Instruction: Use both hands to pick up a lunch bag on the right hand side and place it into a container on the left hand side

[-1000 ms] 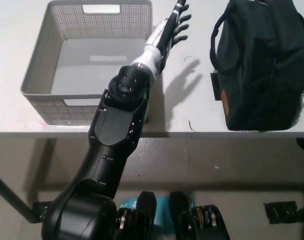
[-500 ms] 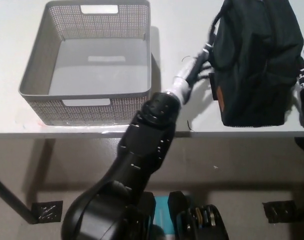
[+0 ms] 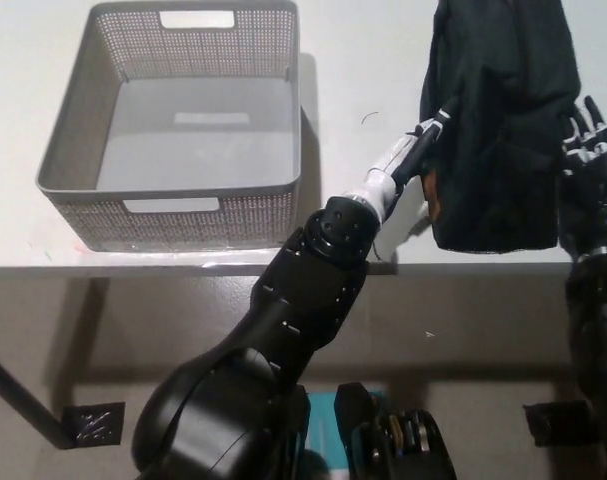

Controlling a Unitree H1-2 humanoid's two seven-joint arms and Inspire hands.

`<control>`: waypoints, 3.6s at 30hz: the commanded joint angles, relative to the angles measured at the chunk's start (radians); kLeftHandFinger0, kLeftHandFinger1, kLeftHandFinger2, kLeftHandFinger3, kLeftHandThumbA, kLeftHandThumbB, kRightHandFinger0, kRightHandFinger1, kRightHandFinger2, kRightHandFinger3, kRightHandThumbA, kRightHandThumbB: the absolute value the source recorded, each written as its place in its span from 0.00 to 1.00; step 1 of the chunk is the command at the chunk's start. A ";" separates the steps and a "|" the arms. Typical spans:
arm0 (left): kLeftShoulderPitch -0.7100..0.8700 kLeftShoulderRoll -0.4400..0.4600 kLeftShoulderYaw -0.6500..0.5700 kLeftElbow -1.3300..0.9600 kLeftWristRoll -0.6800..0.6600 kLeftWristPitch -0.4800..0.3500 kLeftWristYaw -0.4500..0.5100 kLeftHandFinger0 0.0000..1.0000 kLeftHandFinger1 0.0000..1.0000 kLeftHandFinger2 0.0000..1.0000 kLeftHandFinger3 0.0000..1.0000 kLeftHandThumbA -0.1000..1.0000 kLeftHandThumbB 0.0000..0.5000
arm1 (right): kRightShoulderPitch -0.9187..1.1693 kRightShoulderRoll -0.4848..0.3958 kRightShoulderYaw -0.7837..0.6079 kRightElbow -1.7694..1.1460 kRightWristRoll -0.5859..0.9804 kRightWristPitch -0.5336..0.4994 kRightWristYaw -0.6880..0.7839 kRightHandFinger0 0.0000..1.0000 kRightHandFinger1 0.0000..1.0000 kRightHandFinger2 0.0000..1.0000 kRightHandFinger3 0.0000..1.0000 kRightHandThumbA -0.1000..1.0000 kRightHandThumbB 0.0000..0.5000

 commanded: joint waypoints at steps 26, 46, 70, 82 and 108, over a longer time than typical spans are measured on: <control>-0.057 -0.062 -0.010 -0.029 -0.056 -0.020 -0.110 1.00 1.00 1.00 1.00 1.00 0.63 | 0.136 0.215 0.191 -0.539 -0.161 0.220 -0.285 1.00 1.00 1.00 1.00 1.00 0.20; -0.126 -0.065 -0.030 -0.139 -0.065 0.078 -0.168 1.00 1.00 1.00 1.00 1.00 0.56 | 0.098 0.203 0.169 -0.694 -0.176 0.302 -0.400 1.00 1.00 1.00 1.00 1.00 0.29; -0.194 0.116 0.085 -0.497 -0.130 0.238 -0.118 1.00 1.00 1.00 1.00 1.00 0.52 | -0.308 0.210 0.239 -0.529 -0.237 0.361 -0.379 1.00 1.00 1.00 1.00 1.00 0.24; -0.080 0.230 0.177 -0.871 -0.154 0.420 -0.072 1.00 1.00 1.00 1.00 1.00 0.52 | -0.467 0.294 0.346 -0.422 -0.292 0.384 -0.356 1.00 1.00 1.00 1.00 1.00 0.32; 0.163 0.285 0.318 -1.063 -0.198 0.462 -0.004 1.00 1.00 1.00 1.00 1.00 0.53 | -0.540 0.435 0.412 -0.041 -0.313 0.213 -0.273 1.00 1.00 1.00 1.00 1.00 0.43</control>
